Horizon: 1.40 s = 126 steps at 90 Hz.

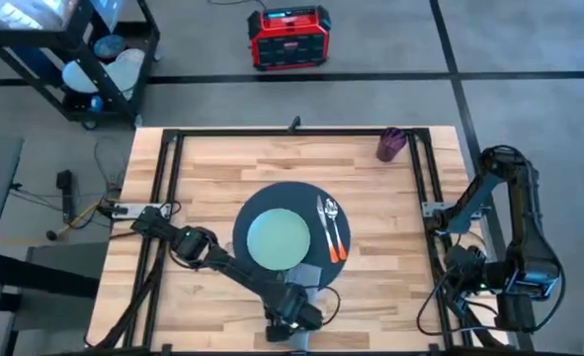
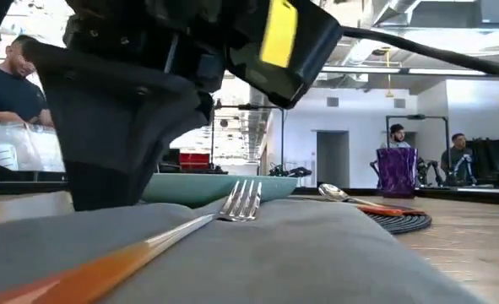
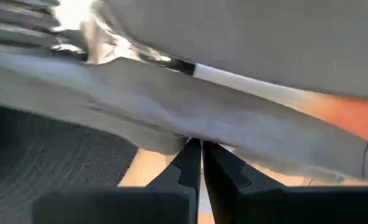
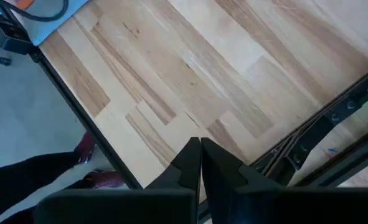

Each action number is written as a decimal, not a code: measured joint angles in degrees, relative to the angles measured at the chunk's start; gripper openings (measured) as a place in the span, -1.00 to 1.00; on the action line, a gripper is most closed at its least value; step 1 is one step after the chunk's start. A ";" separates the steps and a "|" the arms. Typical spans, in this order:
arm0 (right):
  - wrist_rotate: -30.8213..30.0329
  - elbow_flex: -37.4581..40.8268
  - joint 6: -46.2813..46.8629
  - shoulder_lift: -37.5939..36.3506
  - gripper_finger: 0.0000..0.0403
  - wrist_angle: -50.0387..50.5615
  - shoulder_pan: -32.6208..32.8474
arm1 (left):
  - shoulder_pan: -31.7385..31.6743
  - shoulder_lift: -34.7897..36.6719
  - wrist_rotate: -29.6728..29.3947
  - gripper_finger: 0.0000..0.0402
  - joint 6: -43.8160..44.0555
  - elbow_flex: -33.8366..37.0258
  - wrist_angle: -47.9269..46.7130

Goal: Set table place
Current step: Move the gray table napkin to the middle left of the blue placemat

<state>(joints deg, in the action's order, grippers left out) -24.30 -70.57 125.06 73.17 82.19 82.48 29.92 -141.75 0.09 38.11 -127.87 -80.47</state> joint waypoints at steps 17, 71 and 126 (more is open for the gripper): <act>-0.03 0.00 -0.06 -0.01 -1.00 0.01 1.39 | 2.26 7.92 -8.84 -1.00 12.78 6.73 5.82; -1.21 0.02 0.08 -0.01 -1.00 -1.24 0.97 | 8.16 26.49 -21.11 -1.00 28.09 47.49 58.15; -1.33 0.02 0.01 -0.01 -1.00 -2.40 0.61 | 10.04 23.58 -18.15 -1.00 36.53 51.54 62.98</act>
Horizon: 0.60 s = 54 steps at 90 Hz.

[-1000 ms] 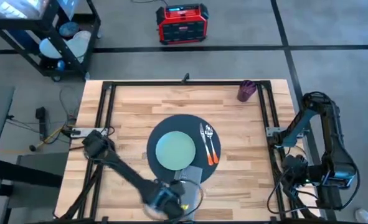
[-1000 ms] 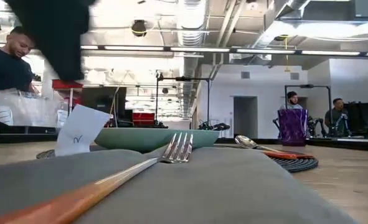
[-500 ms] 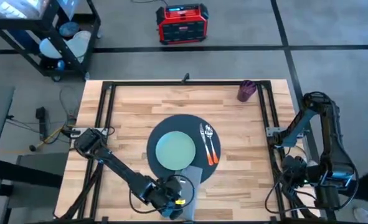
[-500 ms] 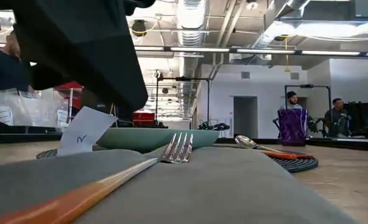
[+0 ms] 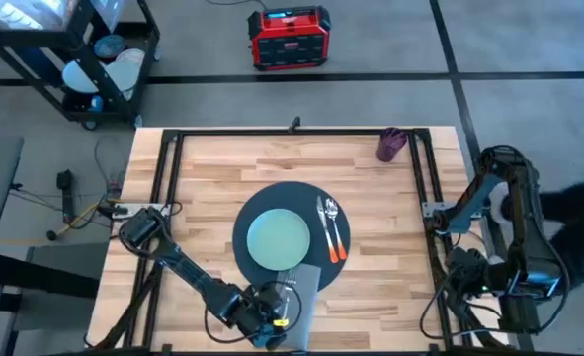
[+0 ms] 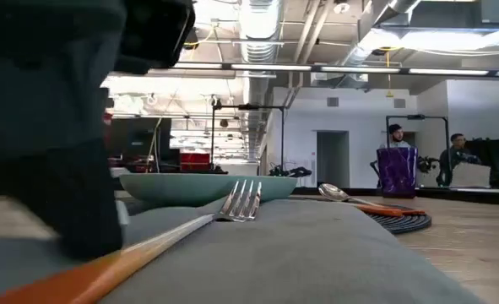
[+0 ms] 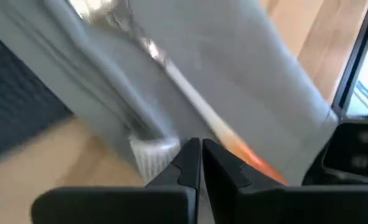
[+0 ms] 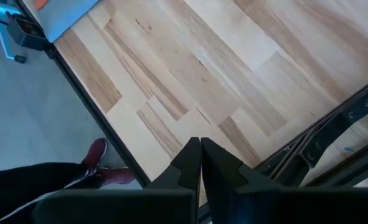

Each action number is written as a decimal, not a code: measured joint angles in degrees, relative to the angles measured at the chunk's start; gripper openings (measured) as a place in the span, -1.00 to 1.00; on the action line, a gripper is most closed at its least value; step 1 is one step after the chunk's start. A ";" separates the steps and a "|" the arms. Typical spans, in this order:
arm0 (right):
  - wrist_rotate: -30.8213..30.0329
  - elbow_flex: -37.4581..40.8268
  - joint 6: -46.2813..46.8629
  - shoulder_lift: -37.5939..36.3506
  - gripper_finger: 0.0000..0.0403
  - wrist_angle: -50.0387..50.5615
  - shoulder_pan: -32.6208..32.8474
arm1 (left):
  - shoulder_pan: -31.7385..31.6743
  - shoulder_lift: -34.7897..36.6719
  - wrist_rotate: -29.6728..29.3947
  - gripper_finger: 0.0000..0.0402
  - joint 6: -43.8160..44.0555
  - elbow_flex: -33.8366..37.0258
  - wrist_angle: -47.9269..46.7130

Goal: Set table place
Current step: Move the gray table napkin to the middle left of the blue placemat

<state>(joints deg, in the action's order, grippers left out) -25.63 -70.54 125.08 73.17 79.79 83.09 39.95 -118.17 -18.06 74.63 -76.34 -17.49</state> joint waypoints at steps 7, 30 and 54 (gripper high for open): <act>0.00 0.00 0.00 0.00 -1.00 -0.18 0.00 | 0.37 0.00 0.61 -1.00 0.80 0.00 0.28; 0.00 0.00 -0.17 0.02 -1.00 0.56 0.00 | 7.34 0.57 -1.66 -1.00 20.27 -0.11 -5.01; 0.00 0.00 -0.15 0.01 -1.00 2.48 0.00 | 17.29 0.96 -3.66 -1.00 43.72 -0.13 -10.26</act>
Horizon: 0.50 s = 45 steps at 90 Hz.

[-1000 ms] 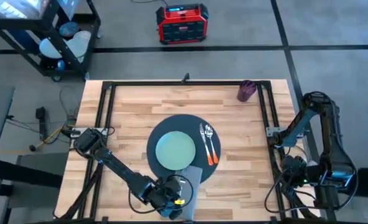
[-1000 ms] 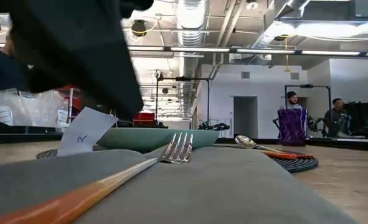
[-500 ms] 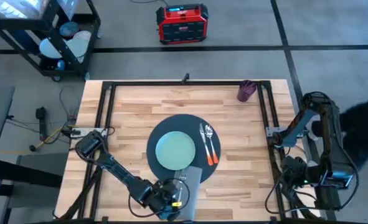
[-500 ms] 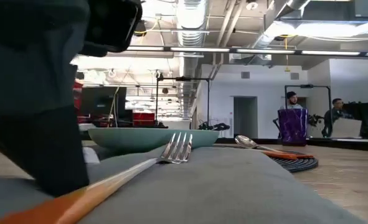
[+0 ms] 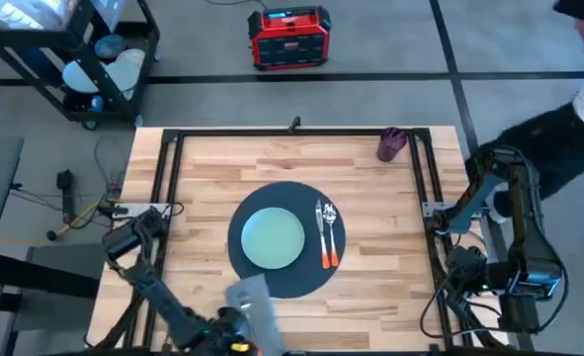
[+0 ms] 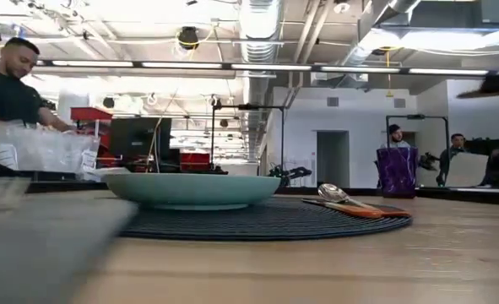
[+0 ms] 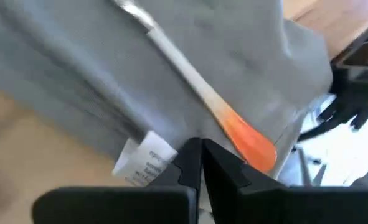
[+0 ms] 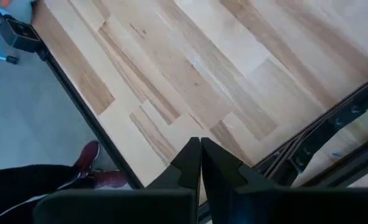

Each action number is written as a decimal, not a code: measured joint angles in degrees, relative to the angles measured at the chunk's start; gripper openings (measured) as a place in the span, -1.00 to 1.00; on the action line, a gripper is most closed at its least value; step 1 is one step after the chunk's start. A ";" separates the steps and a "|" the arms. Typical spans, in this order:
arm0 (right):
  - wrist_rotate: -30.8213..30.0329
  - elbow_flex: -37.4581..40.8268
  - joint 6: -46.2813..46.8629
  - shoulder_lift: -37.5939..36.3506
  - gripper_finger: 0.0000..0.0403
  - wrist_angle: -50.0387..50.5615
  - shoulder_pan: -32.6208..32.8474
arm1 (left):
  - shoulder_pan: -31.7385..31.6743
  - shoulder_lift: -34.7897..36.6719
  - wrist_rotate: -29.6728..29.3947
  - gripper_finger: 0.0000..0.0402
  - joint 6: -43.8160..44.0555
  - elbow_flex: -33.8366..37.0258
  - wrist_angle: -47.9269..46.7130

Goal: Set table place
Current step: Move the gray table napkin to the middle left of the blue placemat

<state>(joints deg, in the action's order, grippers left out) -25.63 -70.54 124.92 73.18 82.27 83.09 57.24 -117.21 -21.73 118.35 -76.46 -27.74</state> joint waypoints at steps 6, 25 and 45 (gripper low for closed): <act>0.00 0.00 0.00 -0.13 -1.00 0.27 -0.01 | 0.48 0.70 1.89 -1.00 -0.25 -0.05 -2.32; 0.00 0.00 -0.23 -0.36 -1.00 0.37 -1.69 | -0.79 3.00 1.56 -1.00 0.44 0.05 -18.20; -0.48 0.00 -0.28 -0.39 -1.00 0.01 -2.74 | -1.61 3.74 1.12 -1.00 1.52 0.25 -23.61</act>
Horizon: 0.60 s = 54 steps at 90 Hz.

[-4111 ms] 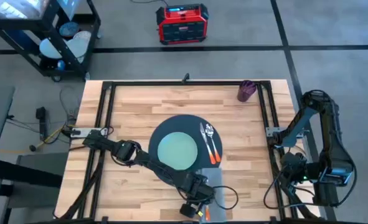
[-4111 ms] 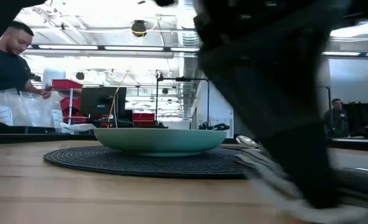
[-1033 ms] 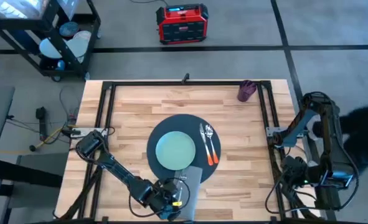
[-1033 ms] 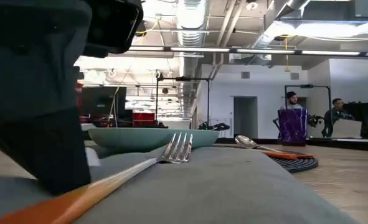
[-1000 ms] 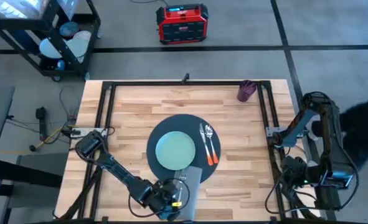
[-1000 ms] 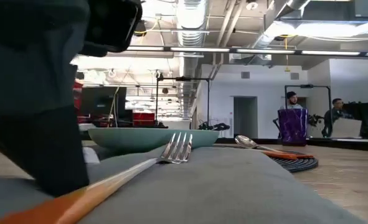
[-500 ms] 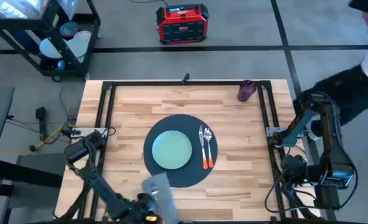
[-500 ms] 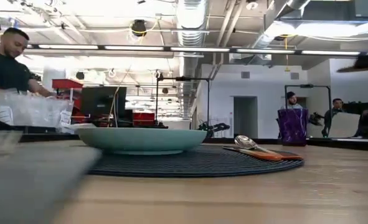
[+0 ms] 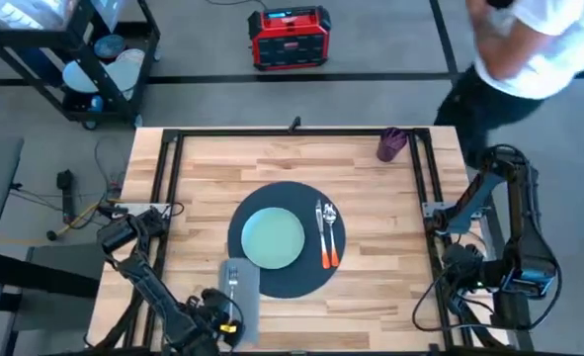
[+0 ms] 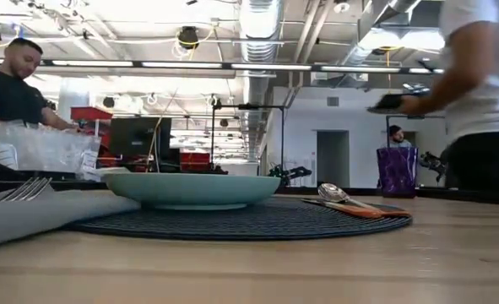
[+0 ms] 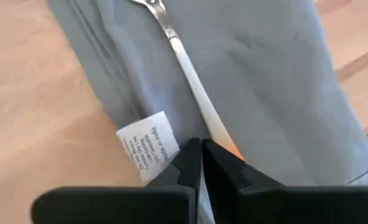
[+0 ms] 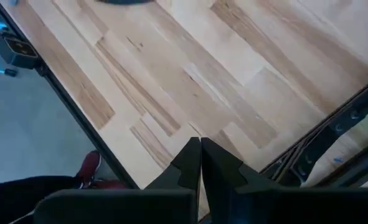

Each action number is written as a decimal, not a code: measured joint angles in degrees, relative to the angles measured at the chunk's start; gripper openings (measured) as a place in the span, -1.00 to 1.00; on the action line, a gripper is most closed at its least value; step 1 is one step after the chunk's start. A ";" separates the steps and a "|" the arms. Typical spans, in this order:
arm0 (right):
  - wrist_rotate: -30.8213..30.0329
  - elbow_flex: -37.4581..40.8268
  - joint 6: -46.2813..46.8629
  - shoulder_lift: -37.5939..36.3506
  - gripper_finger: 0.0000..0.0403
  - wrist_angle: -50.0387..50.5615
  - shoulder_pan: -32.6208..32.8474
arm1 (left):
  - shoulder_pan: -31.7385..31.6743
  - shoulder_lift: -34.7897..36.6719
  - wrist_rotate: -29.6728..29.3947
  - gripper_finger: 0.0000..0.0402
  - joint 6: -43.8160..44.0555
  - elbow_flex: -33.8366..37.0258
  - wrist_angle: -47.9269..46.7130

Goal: Set table place
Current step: Move the gray table napkin to the middle left of the blue placemat

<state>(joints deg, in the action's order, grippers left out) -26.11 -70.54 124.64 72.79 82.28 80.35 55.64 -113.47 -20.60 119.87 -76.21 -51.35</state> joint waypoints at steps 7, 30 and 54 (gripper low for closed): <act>-0.77 0.00 -0.01 0.00 -1.00 -0.48 -0.15 | -0.24 0.14 0.00 -1.00 0.55 1.18 1.65; -1.18 0.00 -0.15 0.00 -1.00 -0.52 -0.30 | -2.20 1.11 -0.78 -1.00 1.07 7.84 9.32; -1.18 0.00 -0.14 -0.10 -1.00 -0.73 -0.27 | -2.54 1.42 -3.57 -1.00 0.53 12.35 16.78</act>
<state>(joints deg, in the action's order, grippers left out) -27.29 -70.54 124.49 72.70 81.55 80.07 53.10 -112.05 -24.17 120.40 -63.86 -34.58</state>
